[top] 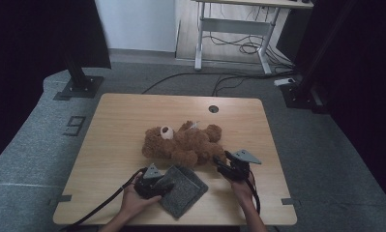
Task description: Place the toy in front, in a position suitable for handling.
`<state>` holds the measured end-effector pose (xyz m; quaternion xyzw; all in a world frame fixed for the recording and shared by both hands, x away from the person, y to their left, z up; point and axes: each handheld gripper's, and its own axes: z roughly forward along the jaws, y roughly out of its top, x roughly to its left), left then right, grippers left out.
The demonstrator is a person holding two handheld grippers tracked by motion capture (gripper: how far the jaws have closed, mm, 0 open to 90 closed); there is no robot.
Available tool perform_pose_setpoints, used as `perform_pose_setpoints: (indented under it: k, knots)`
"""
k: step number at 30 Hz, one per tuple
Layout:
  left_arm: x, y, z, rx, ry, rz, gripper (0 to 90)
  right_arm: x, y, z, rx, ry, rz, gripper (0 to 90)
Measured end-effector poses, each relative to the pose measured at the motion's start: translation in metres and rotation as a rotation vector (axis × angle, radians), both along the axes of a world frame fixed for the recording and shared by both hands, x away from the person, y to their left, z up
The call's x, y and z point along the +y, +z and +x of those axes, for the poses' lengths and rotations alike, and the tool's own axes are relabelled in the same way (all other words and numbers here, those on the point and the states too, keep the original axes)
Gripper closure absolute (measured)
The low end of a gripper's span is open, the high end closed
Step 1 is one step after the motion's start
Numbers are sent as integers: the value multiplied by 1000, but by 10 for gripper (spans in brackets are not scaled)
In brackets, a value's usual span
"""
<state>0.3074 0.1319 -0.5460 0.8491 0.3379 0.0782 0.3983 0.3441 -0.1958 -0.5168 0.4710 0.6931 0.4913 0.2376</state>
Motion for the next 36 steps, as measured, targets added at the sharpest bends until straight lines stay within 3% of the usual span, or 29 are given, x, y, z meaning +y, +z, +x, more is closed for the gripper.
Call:
perform_pose_setpoints:
  k: [1, 2, 4, 11, 12, 13, 15, 21, 24, 25, 32, 34, 35, 36]
  knots:
    - [0, 0, -1, 0, -10, 1, 658, 0, 0, 0, -1, -2, -1, 447]
    - [1, 0, -1, 4, -15, 1, 658, 0, 0, 0, -1, -2, -1, 447]
    - [2, 2, 0, 13, -26, 1, 750, -1, 1, 0, -3, -3, 0, 446]
    - [24, 10, 7, 21, -17, 30, 797, -3, 1, -1, -3, -6, 1, 443]
    - [30, 10, 8, 20, 0, 28, 799, -3, 1, -1, -3, -7, 0, 442]
    - [48, 11, 9, 17, 38, 33, 799, -4, 1, -1, -2, -9, 0, 441]
    - [55, 11, 9, 15, 54, 32, 799, -5, 0, -1, -3, -10, 0, 439]
    - [119, 14, 12, 2, 203, 35, 792, -4, 0, 0, 1, -12, 0, 437]
    - [131, 15, 14, -5, 228, 40, 789, -4, 0, 0, 3, -12, 1, 436]
    - [142, 17, 17, -9, 258, 38, 789, -4, -1, 1, 6, -12, 3, 434]
    - [157, 14, 22, 4, 293, 41, 777, -4, -1, 1, 9, -13, 4, 430]
    - [157, 13, 21, -12, 305, 48, 729, -4, -1, 1, 9, -13, 3, 429]
    - [158, 14, 21, -26, 317, 52, 588, -4, -1, 1, 9, -11, 2, 428]
    - [158, 15, 20, -37, 328, 46, 588, -4, -1, 1, 9, -11, 2, 428]
